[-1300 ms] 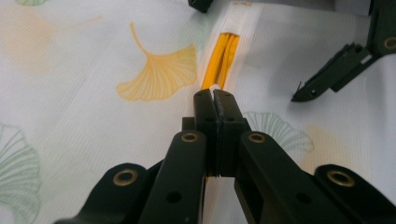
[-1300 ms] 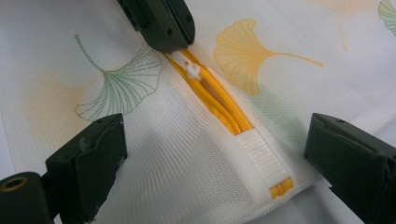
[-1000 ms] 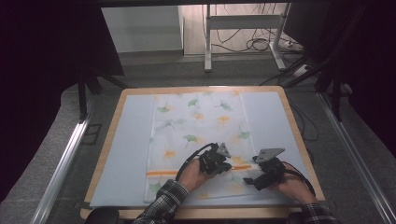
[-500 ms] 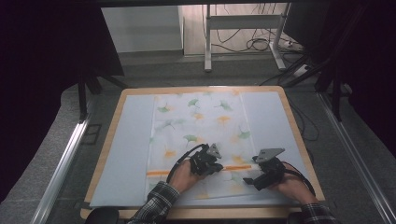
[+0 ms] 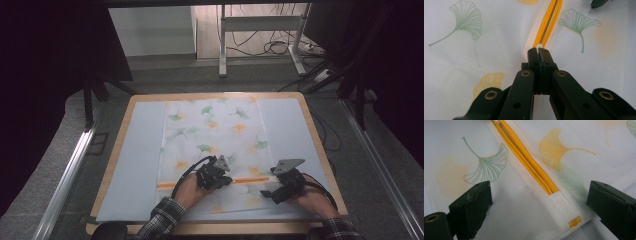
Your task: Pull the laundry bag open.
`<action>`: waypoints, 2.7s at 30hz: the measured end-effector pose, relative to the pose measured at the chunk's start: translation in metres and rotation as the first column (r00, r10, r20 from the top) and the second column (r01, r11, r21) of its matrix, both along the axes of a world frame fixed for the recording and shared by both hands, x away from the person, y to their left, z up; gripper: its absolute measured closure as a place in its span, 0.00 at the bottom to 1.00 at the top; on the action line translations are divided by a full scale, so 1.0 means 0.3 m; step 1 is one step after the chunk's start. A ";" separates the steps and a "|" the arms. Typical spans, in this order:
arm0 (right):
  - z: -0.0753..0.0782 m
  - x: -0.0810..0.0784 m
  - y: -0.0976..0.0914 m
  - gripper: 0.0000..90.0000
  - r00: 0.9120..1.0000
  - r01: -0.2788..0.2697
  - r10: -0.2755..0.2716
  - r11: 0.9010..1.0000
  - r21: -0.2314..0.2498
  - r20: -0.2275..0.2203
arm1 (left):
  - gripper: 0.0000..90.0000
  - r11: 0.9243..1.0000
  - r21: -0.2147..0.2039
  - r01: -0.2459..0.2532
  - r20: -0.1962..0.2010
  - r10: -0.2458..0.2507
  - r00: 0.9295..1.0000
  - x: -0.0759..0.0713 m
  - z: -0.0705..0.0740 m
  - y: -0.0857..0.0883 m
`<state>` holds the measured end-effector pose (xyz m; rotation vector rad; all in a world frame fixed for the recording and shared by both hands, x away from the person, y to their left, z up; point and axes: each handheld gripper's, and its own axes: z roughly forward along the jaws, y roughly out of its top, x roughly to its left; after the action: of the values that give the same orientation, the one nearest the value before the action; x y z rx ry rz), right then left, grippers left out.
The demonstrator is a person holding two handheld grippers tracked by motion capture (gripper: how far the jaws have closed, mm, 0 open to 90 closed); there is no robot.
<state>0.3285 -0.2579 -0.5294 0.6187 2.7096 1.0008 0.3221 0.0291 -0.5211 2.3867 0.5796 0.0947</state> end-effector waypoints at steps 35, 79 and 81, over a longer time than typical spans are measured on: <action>0.000 -0.002 0.002 0.07 1.000 0.014 -0.014 1.000 0.004 -0.001 | 1.00 0.996 -0.044 -0.079 -0.006 0.079 0.997 -0.043 -0.014 0.140; 0.000 -0.006 0.005 0.07 1.000 0.028 -0.028 1.000 0.001 0.002 | 1.00 0.986 0.005 -0.164 0.002 0.164 0.986 -0.092 -0.007 0.316; 0.000 -0.006 0.006 0.07 1.000 0.029 -0.029 1.000 0.001 0.002 | 1.00 0.986 0.004 -0.169 0.001 0.169 0.986 -0.096 -0.006 0.327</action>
<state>0.3268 -0.2562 -0.5293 0.6545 2.6909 0.9953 0.2932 0.1273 -0.5228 2.3375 0.7823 0.1714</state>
